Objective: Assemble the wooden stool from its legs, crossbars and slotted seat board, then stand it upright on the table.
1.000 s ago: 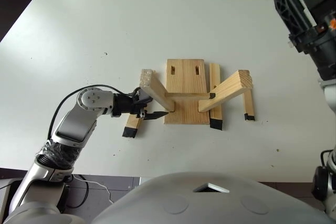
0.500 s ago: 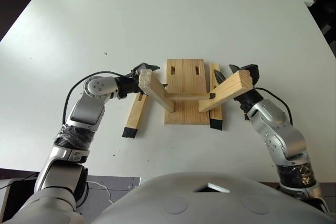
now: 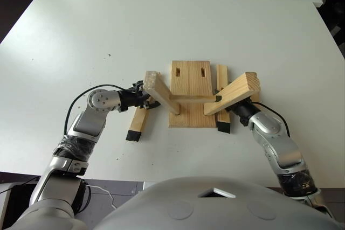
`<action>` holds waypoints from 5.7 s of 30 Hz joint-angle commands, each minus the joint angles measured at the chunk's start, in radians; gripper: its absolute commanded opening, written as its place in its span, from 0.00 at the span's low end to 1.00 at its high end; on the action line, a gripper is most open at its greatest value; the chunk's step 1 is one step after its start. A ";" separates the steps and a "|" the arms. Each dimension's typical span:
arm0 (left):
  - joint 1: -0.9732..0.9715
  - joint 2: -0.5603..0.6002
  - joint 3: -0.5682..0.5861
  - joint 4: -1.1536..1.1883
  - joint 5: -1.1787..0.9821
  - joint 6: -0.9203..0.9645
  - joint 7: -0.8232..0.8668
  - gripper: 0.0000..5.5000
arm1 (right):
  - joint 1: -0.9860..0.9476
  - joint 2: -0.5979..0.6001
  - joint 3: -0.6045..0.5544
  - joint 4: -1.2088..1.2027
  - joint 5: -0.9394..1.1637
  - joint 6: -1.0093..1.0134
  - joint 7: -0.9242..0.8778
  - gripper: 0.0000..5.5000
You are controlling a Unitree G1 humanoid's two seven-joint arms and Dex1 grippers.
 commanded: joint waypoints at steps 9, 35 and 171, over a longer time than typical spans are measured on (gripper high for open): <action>0.033 0.049 0.063 0.045 0.001 0.009 -0.010 0.64 | 0.105 -0.136 -0.084 -0.013 -0.135 0.012 0.048 0.55; -0.174 0.001 0.058 0.159 -0.032 -0.107 -0.068 0.64 | 0.277 -0.375 -0.304 -0.495 0.108 0.134 0.456 0.55; -0.268 -0.017 0.036 0.201 -0.033 -0.296 0.010 0.64 | -0.038 -0.039 0.022 0.018 -0.154 0.123 0.131 0.55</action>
